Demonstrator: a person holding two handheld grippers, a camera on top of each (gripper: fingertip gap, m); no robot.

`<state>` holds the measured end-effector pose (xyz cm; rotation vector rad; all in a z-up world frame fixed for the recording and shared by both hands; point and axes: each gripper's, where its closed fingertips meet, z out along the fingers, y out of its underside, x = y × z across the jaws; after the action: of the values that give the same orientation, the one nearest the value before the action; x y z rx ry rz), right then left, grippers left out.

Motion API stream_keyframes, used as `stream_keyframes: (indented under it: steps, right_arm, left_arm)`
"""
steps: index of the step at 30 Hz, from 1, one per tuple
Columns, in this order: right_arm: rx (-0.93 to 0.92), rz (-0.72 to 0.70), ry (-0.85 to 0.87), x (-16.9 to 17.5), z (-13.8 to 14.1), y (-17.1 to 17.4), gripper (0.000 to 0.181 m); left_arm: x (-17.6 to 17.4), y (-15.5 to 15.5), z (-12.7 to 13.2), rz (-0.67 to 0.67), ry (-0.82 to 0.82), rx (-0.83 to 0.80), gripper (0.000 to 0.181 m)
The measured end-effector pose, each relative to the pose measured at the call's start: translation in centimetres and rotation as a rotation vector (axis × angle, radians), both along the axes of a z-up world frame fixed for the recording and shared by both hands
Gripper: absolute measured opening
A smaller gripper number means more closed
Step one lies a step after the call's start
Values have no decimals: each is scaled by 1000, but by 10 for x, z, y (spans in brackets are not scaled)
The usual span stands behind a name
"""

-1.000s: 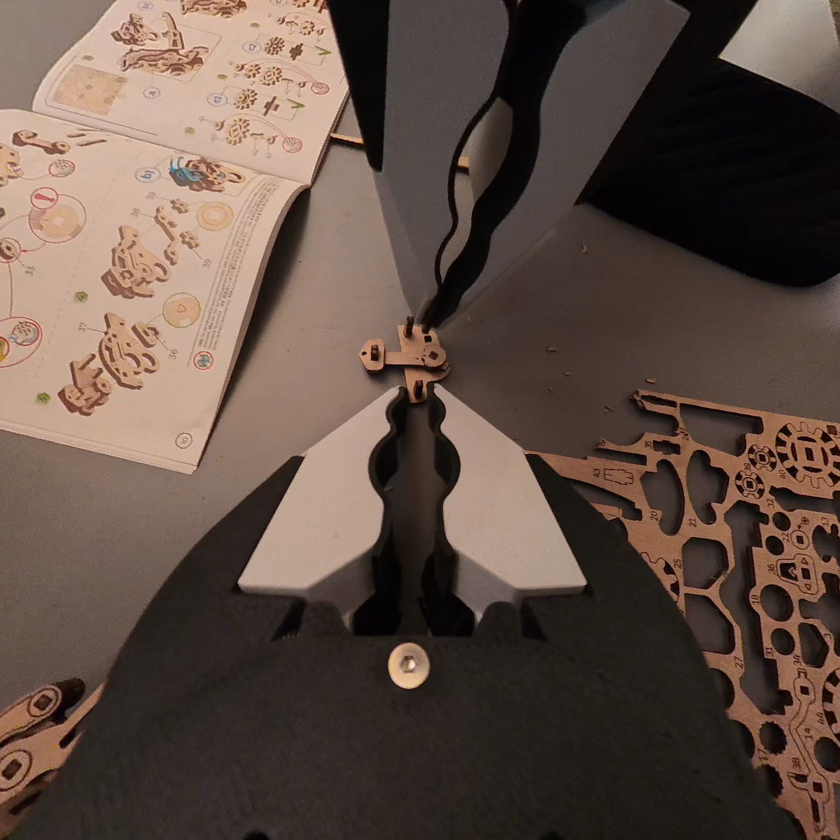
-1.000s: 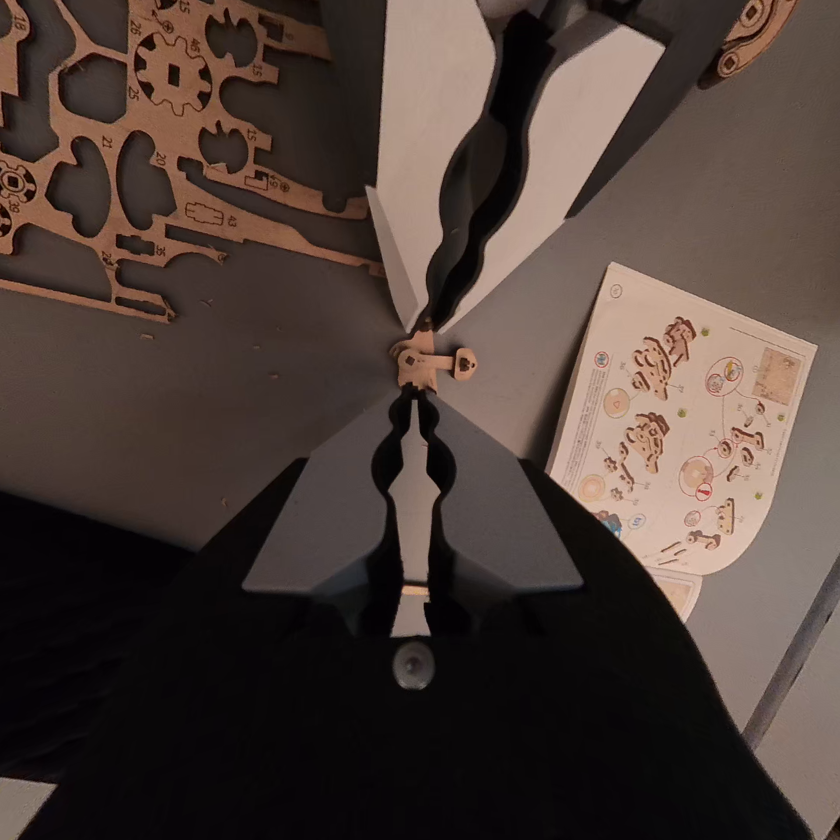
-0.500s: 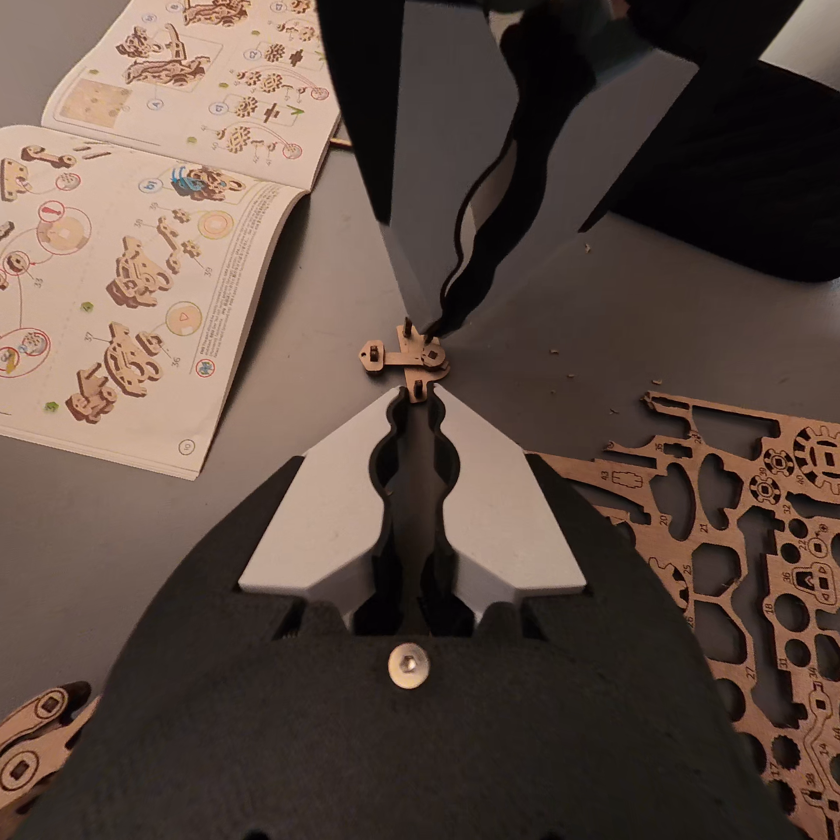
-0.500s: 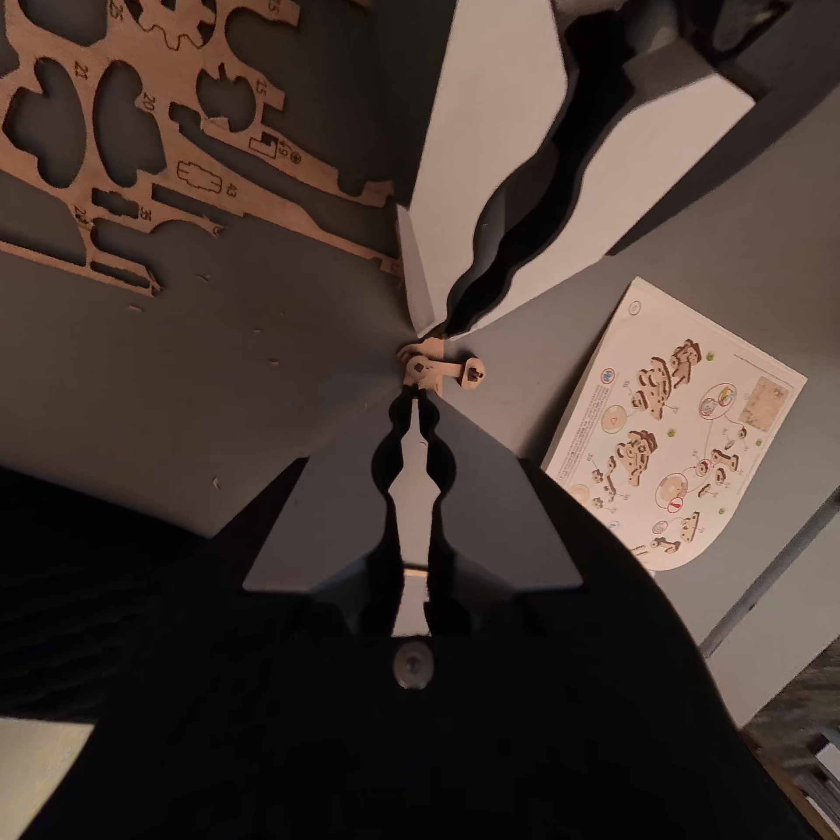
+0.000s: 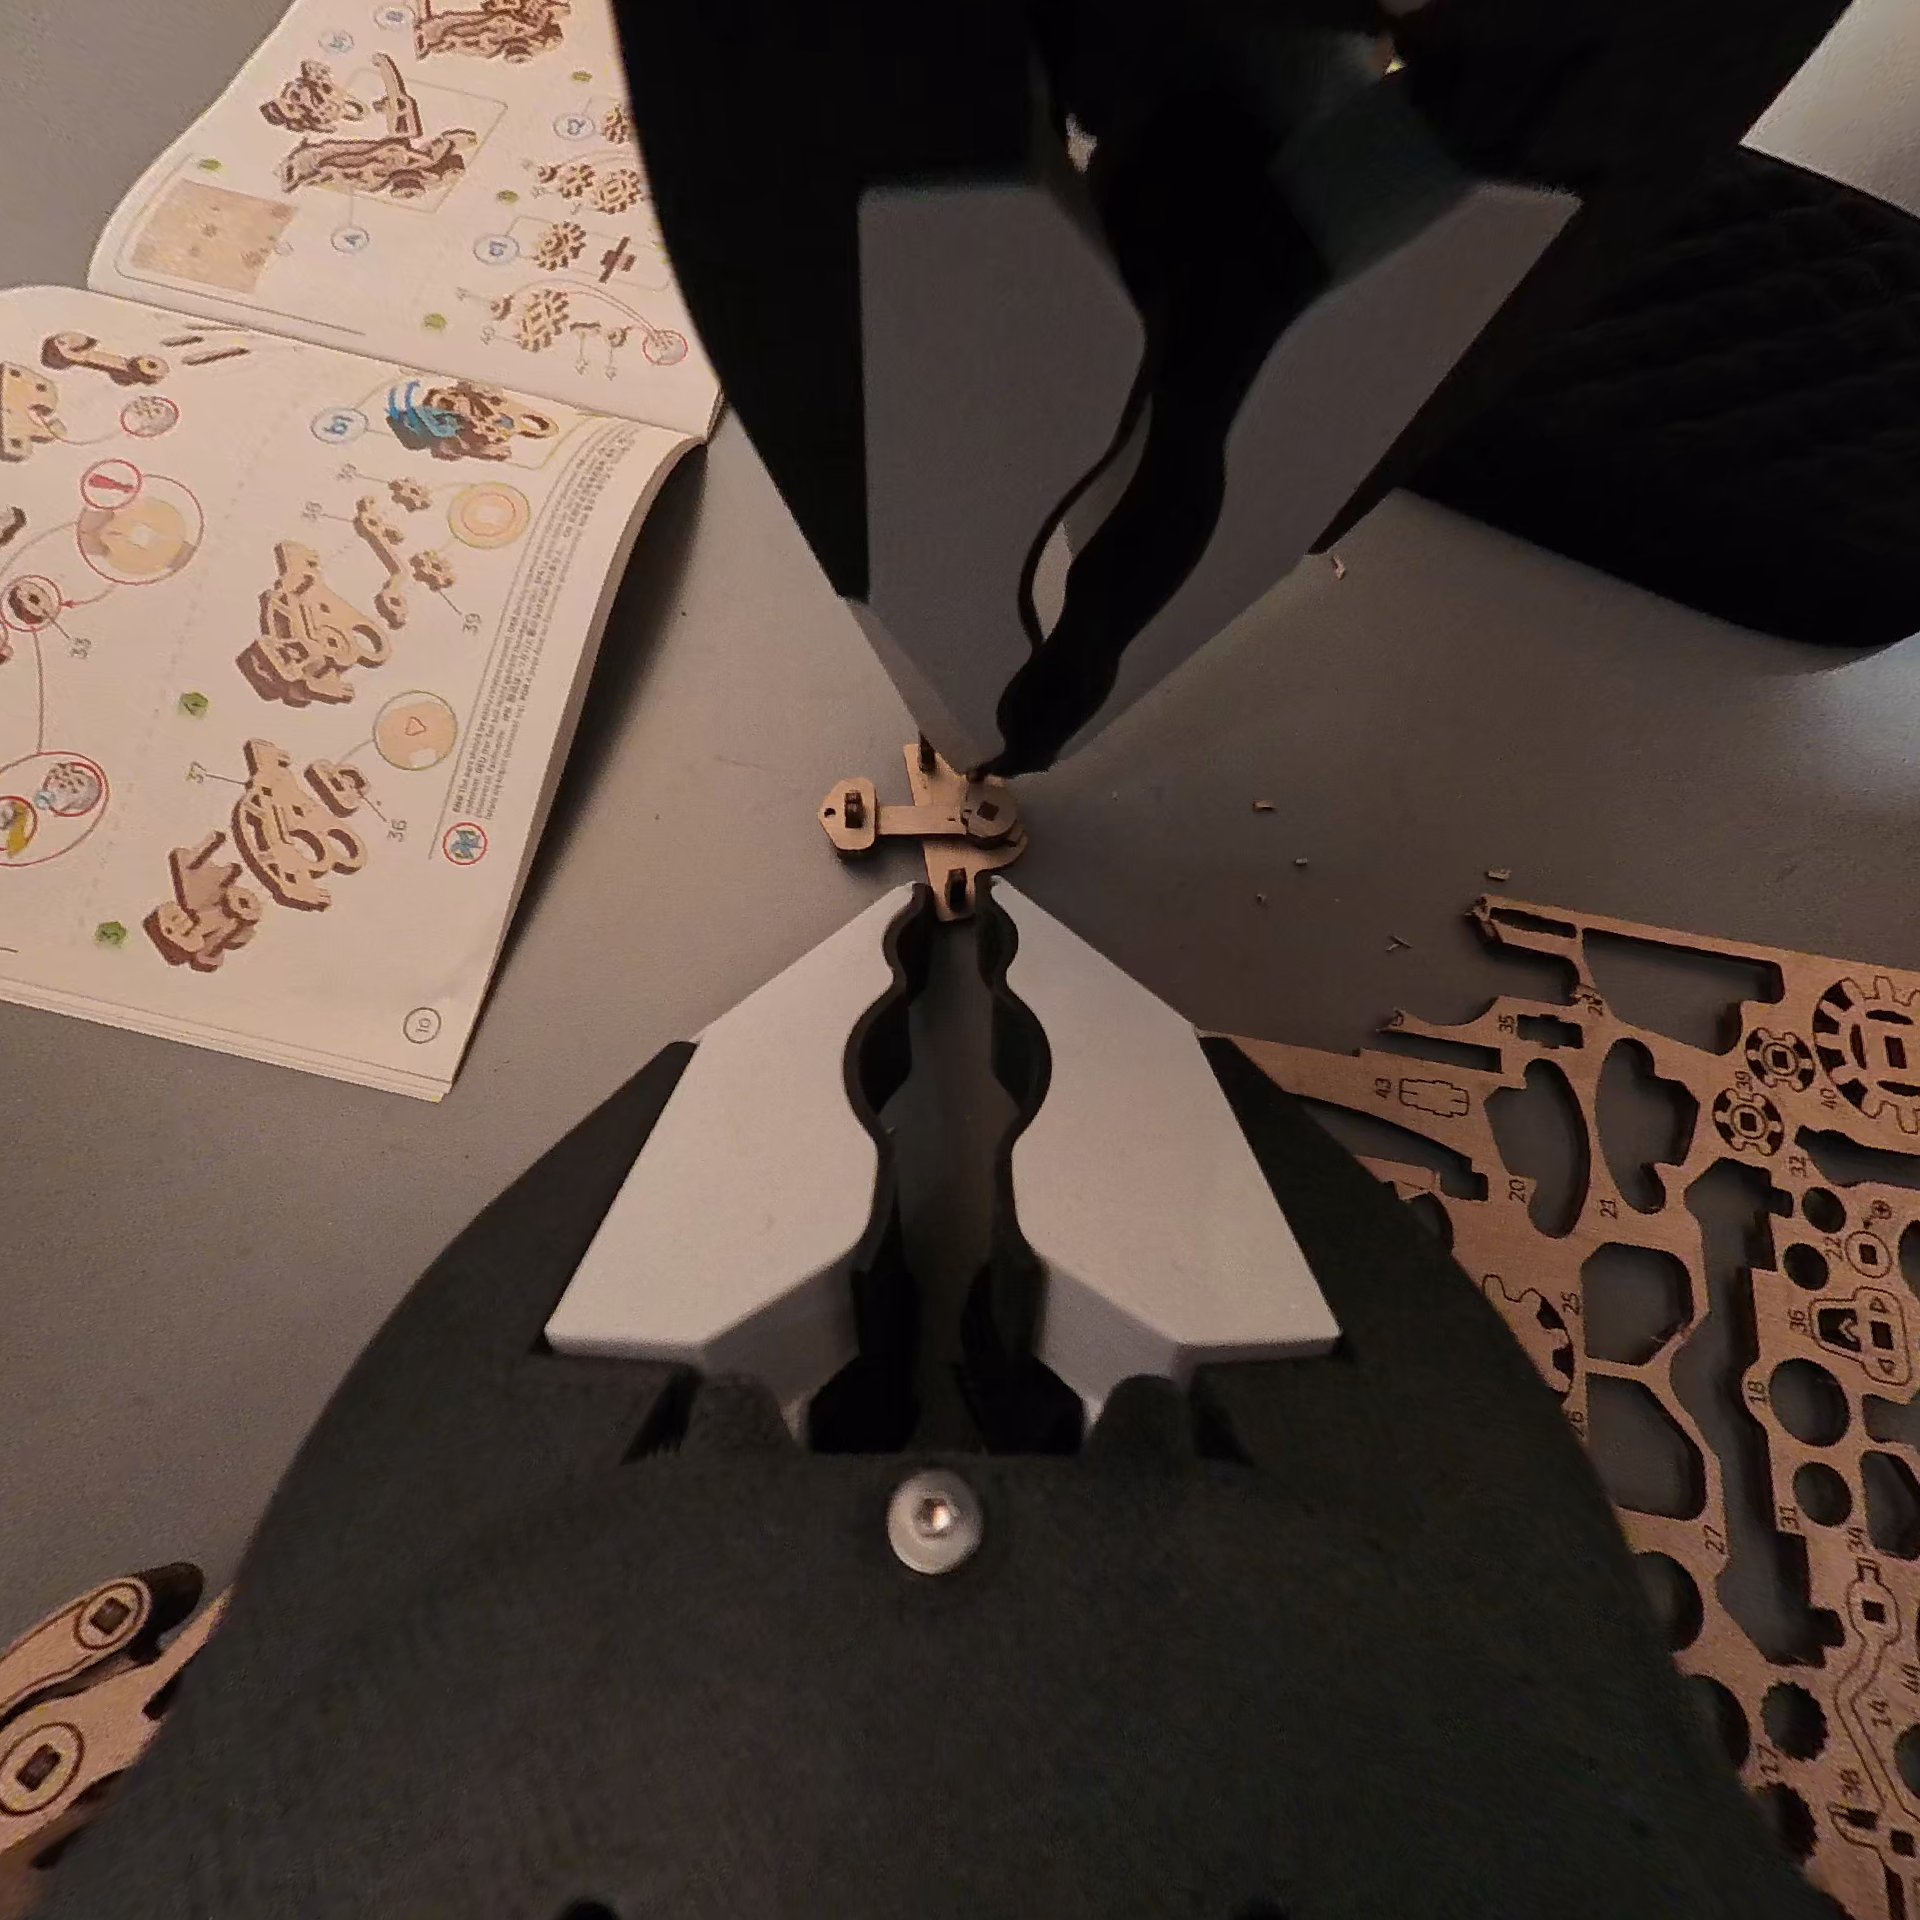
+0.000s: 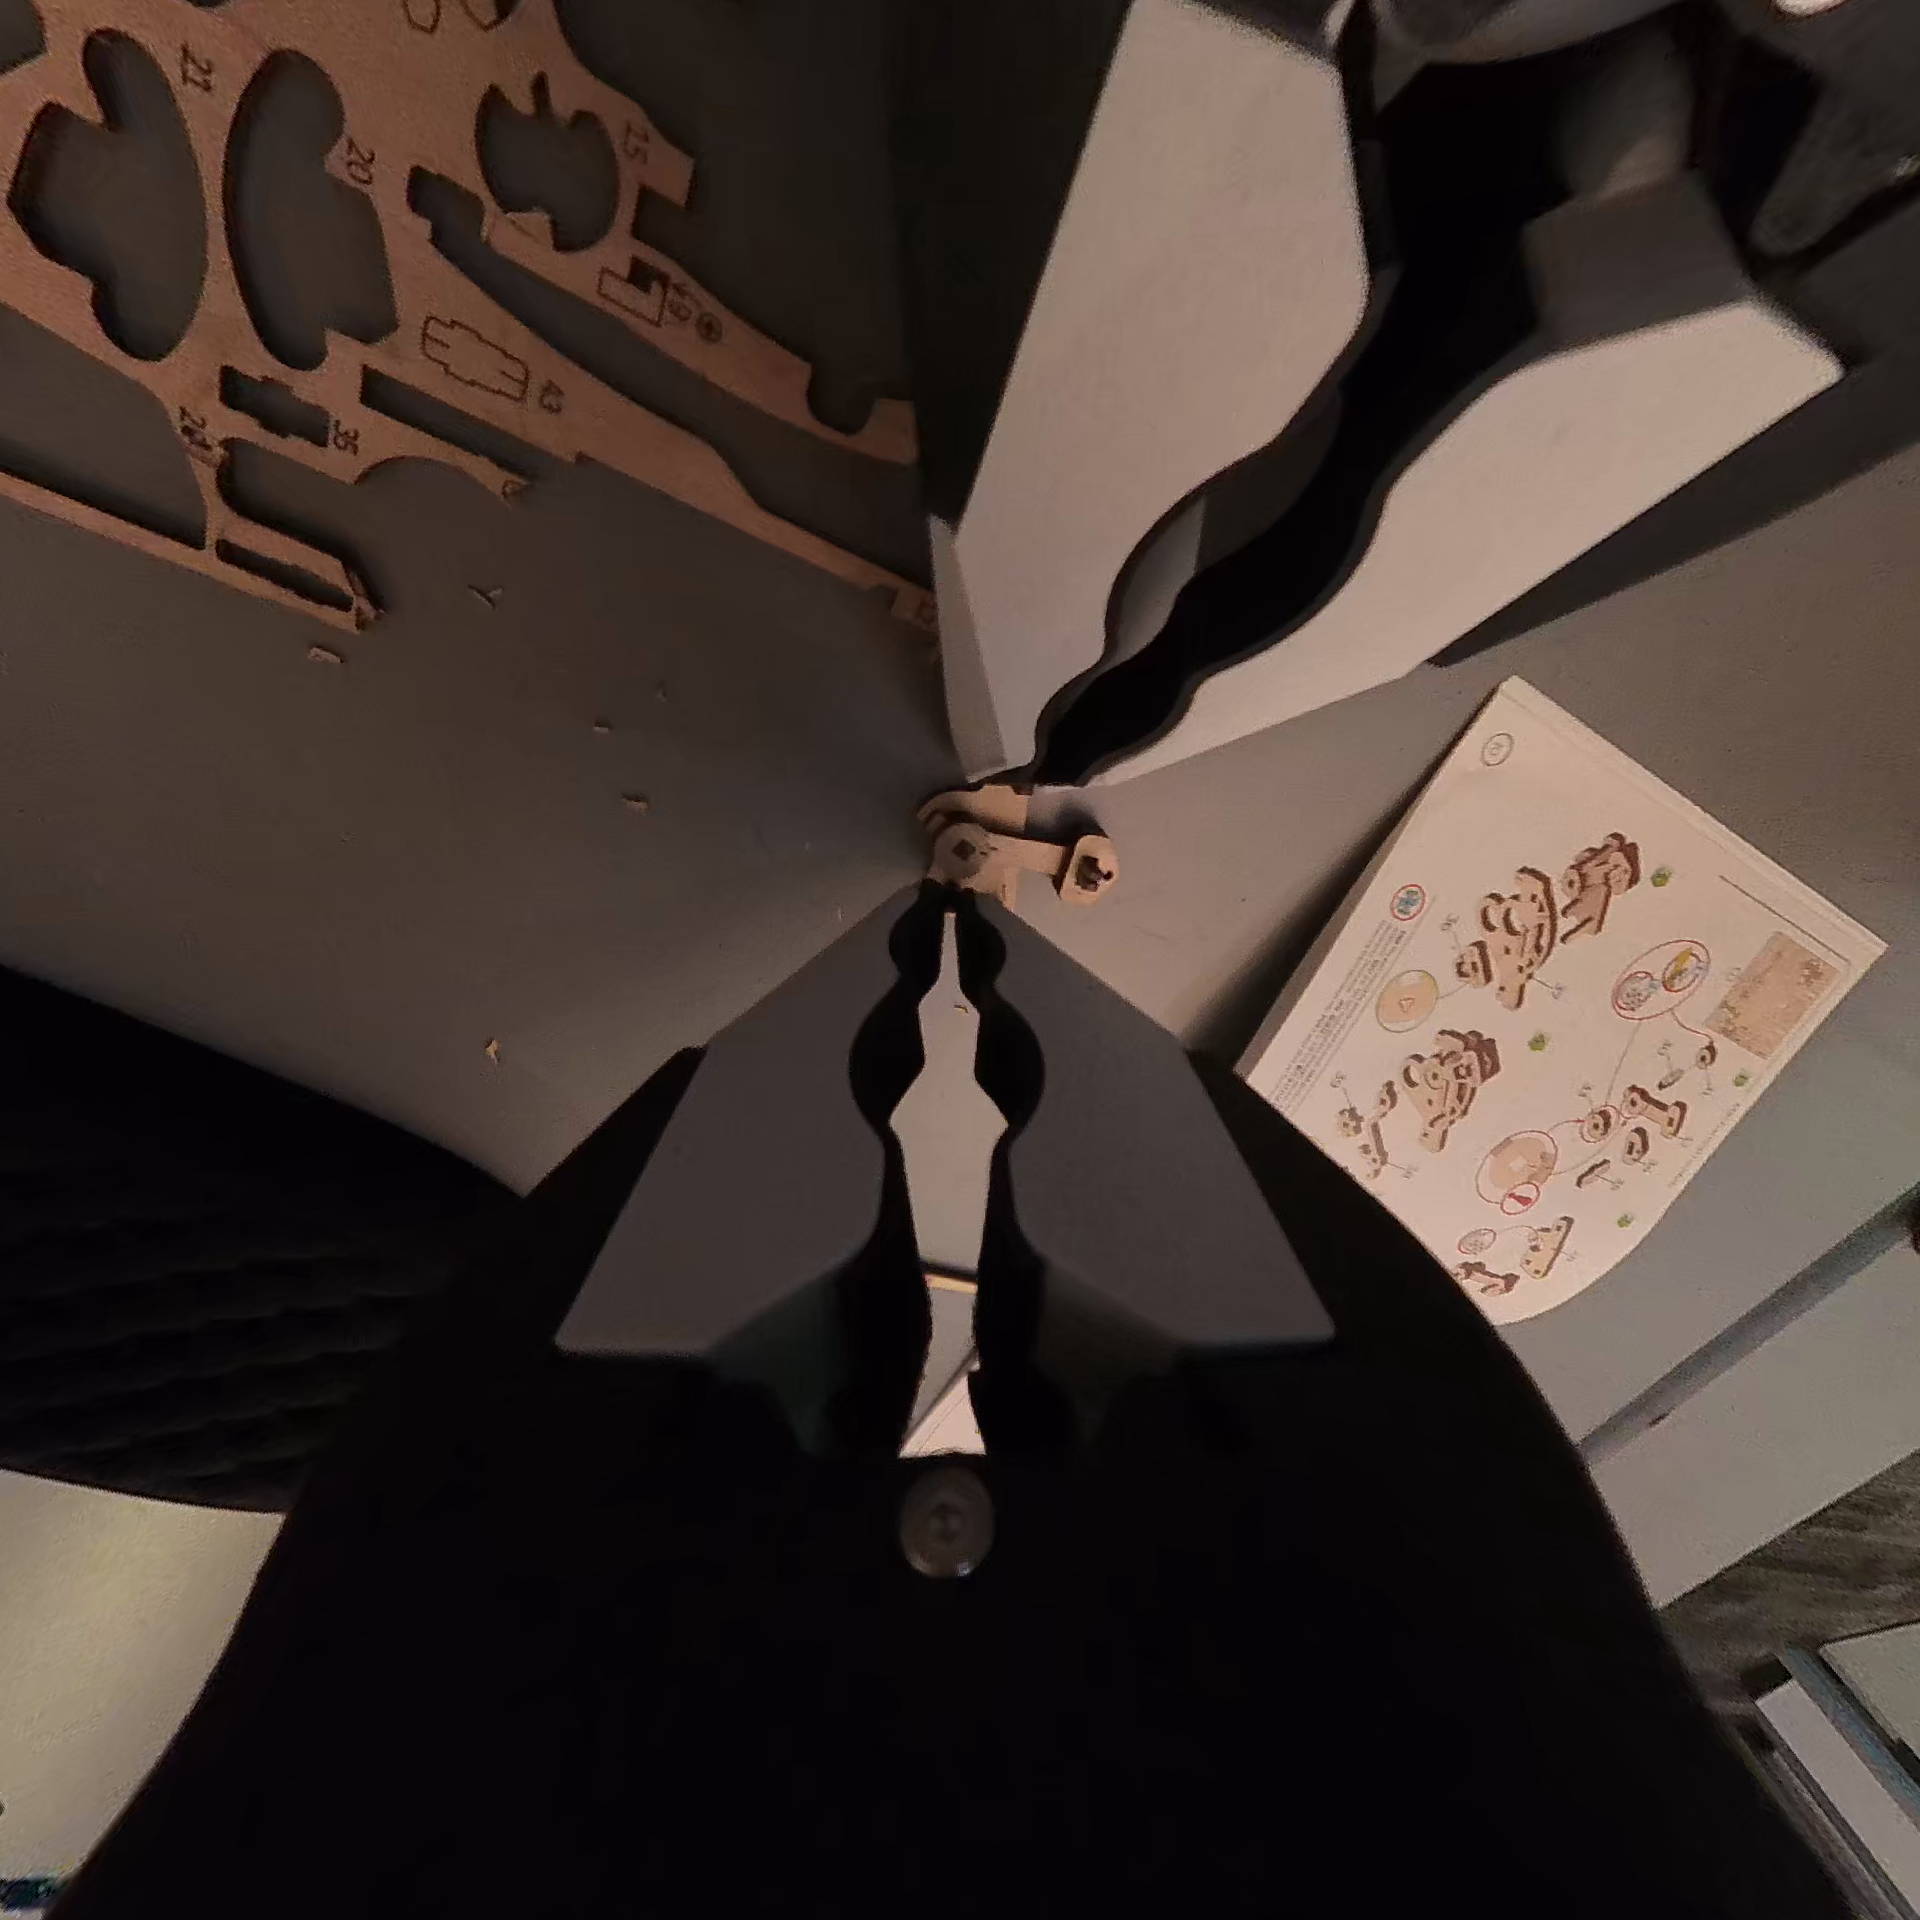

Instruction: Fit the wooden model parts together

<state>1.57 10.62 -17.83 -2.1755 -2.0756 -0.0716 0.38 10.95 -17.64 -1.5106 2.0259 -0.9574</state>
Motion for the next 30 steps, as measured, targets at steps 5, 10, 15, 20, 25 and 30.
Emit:
stream_keyframes:
  steps: [5, 10, 15, 20, 25, 30]
  right_arm:
    - [40, -46, 45, 0, 1, 1, 1]
    - [101, -48, 54, 4, 1, 5, 3]
    - [128, -61, 83, 5, 7, 5, 6]
    - [156, -25, 195, -7, 17, 1, 6]
    - [176, -31, 168, -1, 11, 6, 1]
    - [119, -27, 180, -3, 9, 0, 2]
  left_arm:
    - [0, 0, 0, 1, -1, 4, 6]
    - [0, 1, 0, 5, 0, -2, 6]
    - [0, 1, 0, 5, 1, -6, 6]
    - [0, 0, 0, 4, 2, -9, 6]
    - [0, 0, 0, 4, 2, -7, 6]
    - [0, 0, 0, 4, 3, -11, 6]
